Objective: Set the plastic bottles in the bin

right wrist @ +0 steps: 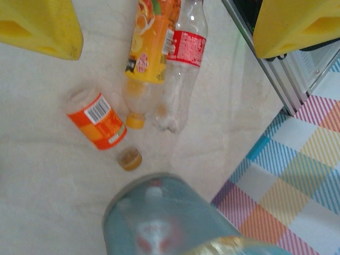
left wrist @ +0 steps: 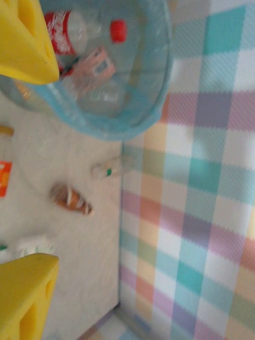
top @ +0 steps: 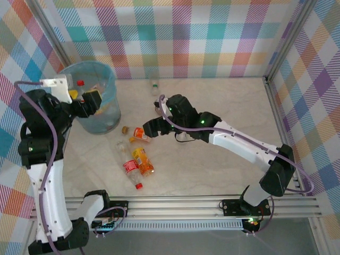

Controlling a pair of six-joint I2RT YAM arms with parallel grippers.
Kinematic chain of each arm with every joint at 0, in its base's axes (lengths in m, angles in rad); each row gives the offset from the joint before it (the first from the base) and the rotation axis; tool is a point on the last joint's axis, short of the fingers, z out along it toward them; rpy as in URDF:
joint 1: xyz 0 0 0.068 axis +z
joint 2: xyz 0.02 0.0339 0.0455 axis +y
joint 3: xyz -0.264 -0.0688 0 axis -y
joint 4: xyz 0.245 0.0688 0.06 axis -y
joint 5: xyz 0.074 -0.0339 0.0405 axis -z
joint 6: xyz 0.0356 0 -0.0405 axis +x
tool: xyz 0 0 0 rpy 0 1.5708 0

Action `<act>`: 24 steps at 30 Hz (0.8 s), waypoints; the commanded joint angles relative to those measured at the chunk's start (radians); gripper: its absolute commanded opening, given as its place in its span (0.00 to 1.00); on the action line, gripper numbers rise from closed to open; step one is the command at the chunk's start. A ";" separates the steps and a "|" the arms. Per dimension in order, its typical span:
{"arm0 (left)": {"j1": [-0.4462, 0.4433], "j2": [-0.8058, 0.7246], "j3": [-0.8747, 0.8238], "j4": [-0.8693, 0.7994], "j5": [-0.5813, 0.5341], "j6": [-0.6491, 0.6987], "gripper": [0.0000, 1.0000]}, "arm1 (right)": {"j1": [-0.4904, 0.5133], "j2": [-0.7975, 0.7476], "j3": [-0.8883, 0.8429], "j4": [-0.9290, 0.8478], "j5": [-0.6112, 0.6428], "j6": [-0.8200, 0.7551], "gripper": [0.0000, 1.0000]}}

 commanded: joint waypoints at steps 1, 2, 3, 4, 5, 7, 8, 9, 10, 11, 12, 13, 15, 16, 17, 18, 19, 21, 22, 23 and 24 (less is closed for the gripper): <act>-0.008 -0.067 -0.056 -0.045 0.166 -0.037 0.82 | 0.002 -0.009 -0.037 -0.003 -0.031 0.072 0.83; -0.009 -0.084 -0.073 -0.048 0.177 -0.041 0.82 | 0.002 -0.007 -0.044 -0.003 -0.035 0.081 0.82; -0.008 -0.101 -0.090 -0.055 0.196 -0.046 0.82 | 0.005 -0.003 -0.055 -0.003 -0.035 0.088 0.82; -0.008 -0.117 -0.107 -0.063 0.213 -0.047 0.82 | 0.007 0.000 -0.061 -0.004 -0.035 0.093 0.82; -0.008 -0.130 -0.120 -0.071 0.222 -0.049 0.82 | 0.010 0.005 -0.068 -0.006 -0.037 0.098 0.82; -0.008 -0.157 -0.145 -0.091 0.234 -0.059 0.81 | 0.019 0.017 -0.074 -0.015 -0.040 0.103 0.81; -0.009 -0.168 -0.157 -0.103 0.240 -0.059 0.81 | 0.024 0.023 -0.077 -0.018 -0.041 0.105 0.81; -0.008 -0.182 -0.167 -0.113 0.243 -0.060 0.81 | 0.030 0.031 -0.081 -0.023 -0.043 0.109 0.81; -0.008 -0.195 -0.186 -0.121 0.243 -0.065 0.81 | 0.035 0.038 -0.085 -0.025 -0.045 0.114 0.81; -0.009 -0.206 -0.202 -0.124 0.243 -0.071 0.81 | 0.042 0.046 -0.088 -0.027 -0.048 0.119 0.81; -0.010 -0.223 -0.225 -0.123 0.241 -0.079 0.81 | 0.047 0.055 -0.088 -0.027 -0.054 0.126 0.80; -0.011 -0.241 -0.254 -0.116 0.241 -0.093 0.81 | 0.054 0.065 -0.085 -0.030 -0.062 0.131 0.80; -0.010 -0.272 -0.311 -0.100 0.232 -0.126 0.80 | 0.067 0.078 -0.081 -0.038 -0.066 0.134 0.79; -0.010 -0.286 -0.334 -0.099 0.219 -0.146 0.80 | 0.075 0.084 -0.079 -0.045 -0.065 0.135 0.79; -0.010 -0.294 -0.351 -0.101 0.204 -0.164 0.80 | 0.081 0.086 -0.081 -0.048 -0.063 0.139 0.79; -0.010 -0.303 -0.365 -0.105 0.186 -0.187 0.79 | 0.088 0.089 -0.086 -0.049 -0.060 0.142 0.79; -0.010 -0.309 -0.375 -0.116 0.169 -0.205 0.78 | 0.094 0.091 -0.092 -0.048 -0.057 0.147 0.78; -0.010 -0.319 -0.387 -0.136 0.149 -0.226 0.78 | 0.102 0.098 -0.102 -0.048 -0.056 0.155 0.78; -0.010 -0.327 -0.393 -0.145 0.142 -0.234 0.78 | 0.104 0.103 -0.103 -0.053 -0.059 0.157 0.77; -0.011 -0.336 -0.401 -0.150 0.133 -0.242 0.78 | 0.108 0.111 -0.102 -0.059 -0.063 0.158 0.77; -0.010 -0.343 -0.407 -0.155 0.129 -0.244 0.78 | 0.110 0.118 -0.100 -0.068 -0.067 0.157 0.77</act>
